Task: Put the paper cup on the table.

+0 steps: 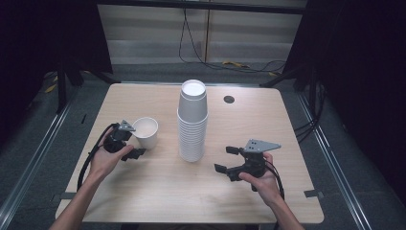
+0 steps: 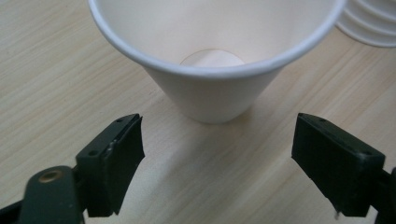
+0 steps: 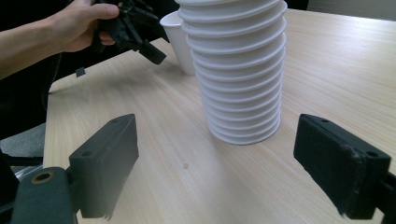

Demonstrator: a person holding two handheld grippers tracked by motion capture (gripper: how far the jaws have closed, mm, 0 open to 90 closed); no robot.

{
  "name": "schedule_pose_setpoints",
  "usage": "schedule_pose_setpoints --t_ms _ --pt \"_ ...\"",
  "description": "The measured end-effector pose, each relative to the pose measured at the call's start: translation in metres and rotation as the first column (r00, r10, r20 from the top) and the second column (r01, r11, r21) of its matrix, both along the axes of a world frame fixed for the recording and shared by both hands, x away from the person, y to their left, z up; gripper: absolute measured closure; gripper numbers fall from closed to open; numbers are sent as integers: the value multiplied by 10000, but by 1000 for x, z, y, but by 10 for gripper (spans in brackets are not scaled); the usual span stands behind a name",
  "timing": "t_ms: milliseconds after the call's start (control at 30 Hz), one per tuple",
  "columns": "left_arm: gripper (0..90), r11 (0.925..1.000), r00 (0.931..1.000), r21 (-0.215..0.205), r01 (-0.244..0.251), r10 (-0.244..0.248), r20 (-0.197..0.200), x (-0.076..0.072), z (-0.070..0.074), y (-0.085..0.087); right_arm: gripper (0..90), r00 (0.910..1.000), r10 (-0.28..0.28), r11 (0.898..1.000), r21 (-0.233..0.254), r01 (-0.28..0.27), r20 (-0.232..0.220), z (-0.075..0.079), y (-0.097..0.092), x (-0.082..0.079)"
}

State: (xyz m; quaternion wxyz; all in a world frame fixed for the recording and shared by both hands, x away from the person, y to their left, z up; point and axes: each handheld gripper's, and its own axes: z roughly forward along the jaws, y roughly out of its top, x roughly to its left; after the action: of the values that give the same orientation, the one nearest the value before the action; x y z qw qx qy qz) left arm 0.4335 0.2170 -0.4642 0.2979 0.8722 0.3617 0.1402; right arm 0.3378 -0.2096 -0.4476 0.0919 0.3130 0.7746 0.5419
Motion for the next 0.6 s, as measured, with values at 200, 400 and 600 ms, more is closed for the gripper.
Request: schedule_pose_setpoints --t_ms 200,400,600 --pt "165 9992 9996 -381 -87 97 253 -10 3 6 139 10000 -72 10000 -2 72 4 1 -1 -1" --pt "165 9946 9992 -1028 139 -100 388 -25 5 5 139 10000 -92 9999 -53 92 -19 0 1 -1" --pt "165 9886 9961 -1459 379 -257 845 -40 5 3 138 9999 -113 9999 -125 113 -23 -1 2 -2"
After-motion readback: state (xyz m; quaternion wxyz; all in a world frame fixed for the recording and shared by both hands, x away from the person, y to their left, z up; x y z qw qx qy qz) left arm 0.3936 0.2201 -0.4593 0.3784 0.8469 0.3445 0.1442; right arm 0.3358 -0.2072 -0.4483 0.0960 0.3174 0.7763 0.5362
